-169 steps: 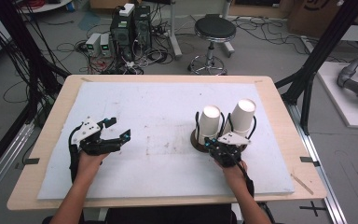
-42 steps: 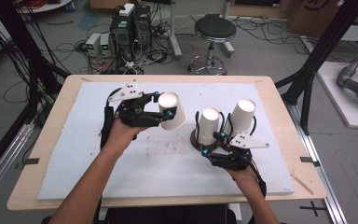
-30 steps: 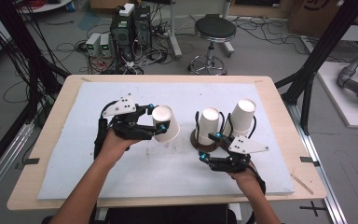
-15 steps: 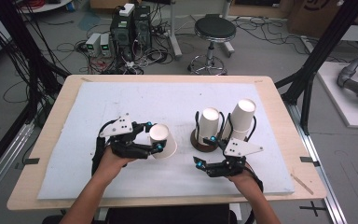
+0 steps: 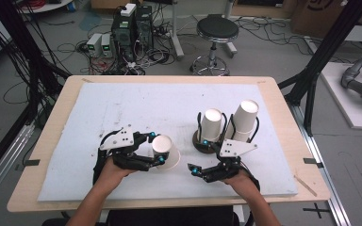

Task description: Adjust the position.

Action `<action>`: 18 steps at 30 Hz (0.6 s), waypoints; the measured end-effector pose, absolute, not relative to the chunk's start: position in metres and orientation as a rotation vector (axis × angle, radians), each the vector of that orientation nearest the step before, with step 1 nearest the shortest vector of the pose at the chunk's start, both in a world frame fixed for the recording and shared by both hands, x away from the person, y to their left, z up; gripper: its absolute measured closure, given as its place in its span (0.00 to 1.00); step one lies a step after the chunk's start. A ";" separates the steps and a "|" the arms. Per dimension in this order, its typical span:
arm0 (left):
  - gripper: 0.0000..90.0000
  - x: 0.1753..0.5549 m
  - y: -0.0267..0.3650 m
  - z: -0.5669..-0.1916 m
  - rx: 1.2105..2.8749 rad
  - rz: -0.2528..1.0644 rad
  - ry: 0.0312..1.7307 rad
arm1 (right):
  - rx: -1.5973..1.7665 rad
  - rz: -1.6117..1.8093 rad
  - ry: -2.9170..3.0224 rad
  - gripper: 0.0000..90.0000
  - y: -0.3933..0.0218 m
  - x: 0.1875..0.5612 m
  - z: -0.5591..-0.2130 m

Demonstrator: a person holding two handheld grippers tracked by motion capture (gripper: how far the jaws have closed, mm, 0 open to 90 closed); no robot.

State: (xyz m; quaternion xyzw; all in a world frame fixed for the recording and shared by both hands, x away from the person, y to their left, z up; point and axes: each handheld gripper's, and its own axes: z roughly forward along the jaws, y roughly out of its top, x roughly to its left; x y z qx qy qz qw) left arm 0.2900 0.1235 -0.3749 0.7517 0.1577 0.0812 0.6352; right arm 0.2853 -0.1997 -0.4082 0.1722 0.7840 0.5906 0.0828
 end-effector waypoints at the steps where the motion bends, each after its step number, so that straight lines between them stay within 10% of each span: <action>1: 0.39 0.288 0.123 -0.374 1.727 0.195 0.355 | 0.520 1.771 2.338 0.23 -0.199 0.286 -0.408; 18: 0.39 0.281 0.120 -0.369 1.715 0.185 0.361 | 0.444 1.861 2.304 0.23 -0.197 0.291 -0.409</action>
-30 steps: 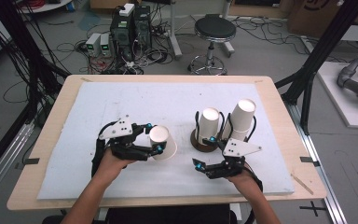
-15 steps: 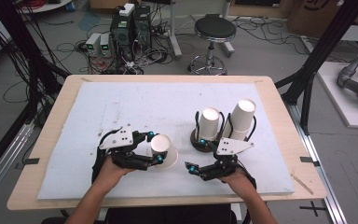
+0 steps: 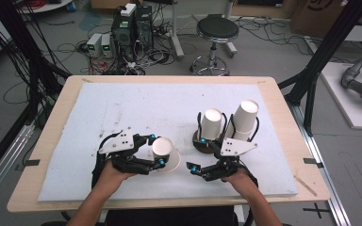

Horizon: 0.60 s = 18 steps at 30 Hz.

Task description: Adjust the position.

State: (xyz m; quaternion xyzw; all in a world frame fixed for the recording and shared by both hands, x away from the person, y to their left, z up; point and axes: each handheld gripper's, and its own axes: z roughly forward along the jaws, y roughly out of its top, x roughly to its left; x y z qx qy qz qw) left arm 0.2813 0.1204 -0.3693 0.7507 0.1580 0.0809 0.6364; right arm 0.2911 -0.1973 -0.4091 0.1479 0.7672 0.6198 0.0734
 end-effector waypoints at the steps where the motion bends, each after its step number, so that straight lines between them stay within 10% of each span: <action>1: 0.39 0.282 0.120 -0.369 1.717 0.180 0.359 | 0.431 1.855 2.328 0.23 -0.197 0.293 -0.409; 18: 0.39 0.288 0.109 -0.360 1.728 0.155 0.285 | 0.322 1.800 2.398 0.23 -0.183 0.292 -0.403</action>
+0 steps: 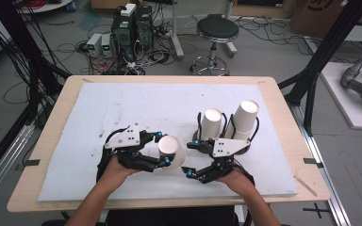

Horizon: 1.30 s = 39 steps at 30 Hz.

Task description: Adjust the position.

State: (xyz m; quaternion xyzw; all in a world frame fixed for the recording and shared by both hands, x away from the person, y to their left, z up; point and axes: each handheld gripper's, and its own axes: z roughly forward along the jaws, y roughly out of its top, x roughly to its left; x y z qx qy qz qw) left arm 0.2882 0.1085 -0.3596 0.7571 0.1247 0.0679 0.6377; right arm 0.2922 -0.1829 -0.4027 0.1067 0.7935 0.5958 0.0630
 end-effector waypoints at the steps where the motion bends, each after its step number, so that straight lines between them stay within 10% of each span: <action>1: 0.39 0.288 0.108 -0.360 1.724 0.149 0.284 | 0.318 1.803 2.395 0.23 -0.182 0.294 -0.402; 20: 0.39 0.286 0.094 -0.367 1.717 0.094 0.251 | 0.232 1.824 2.477 0.23 -0.158 0.296 -0.412; 30: 0.39 0.285 0.097 -0.367 1.759 0.131 0.234 | 0.196 1.782 2.505 0.40 -0.164 0.298 -0.411; 39: 0.25 0.285 0.095 -0.354 1.805 0.165 0.185 | 0.161 1.739 2.535 0.41 -0.165 0.297 -0.411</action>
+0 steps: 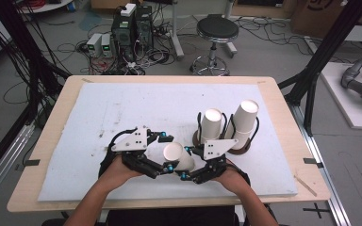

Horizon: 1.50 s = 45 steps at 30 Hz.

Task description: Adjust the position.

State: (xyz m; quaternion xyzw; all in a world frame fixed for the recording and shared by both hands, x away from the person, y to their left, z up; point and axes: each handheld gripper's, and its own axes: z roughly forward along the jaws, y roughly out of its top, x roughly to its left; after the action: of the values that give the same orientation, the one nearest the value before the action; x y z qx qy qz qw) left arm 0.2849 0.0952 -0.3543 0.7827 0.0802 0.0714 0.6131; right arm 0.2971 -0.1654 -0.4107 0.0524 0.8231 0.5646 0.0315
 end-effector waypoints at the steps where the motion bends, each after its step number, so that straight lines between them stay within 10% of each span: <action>1: 0.25 0.286 0.095 -0.355 1.808 0.160 0.184 | 0.156 1.726 2.544 0.41 -0.165 0.297 -0.411; 16: 0.40 0.289 0.092 -0.367 1.867 0.047 0.125 | 0.083 1.656 2.605 0.42 -0.162 0.295 -0.414; 29: 0.40 0.293 0.103 -0.365 1.667 0.042 0.217 | 0.239 1.813 2.461 0.23 -0.170 0.295 -0.411; 45: 0.41 0.293 0.104 -0.368 1.661 -0.006 0.206 | 0.170 1.783 2.497 0.41 -0.176 0.295 -0.409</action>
State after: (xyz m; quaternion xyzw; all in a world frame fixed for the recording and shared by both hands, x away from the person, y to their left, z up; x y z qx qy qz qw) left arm 0.2932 0.1037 -0.3684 0.7368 0.0916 -0.0025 0.6698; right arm 0.2952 -0.1763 -0.4088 0.0552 0.8120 0.5800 0.0344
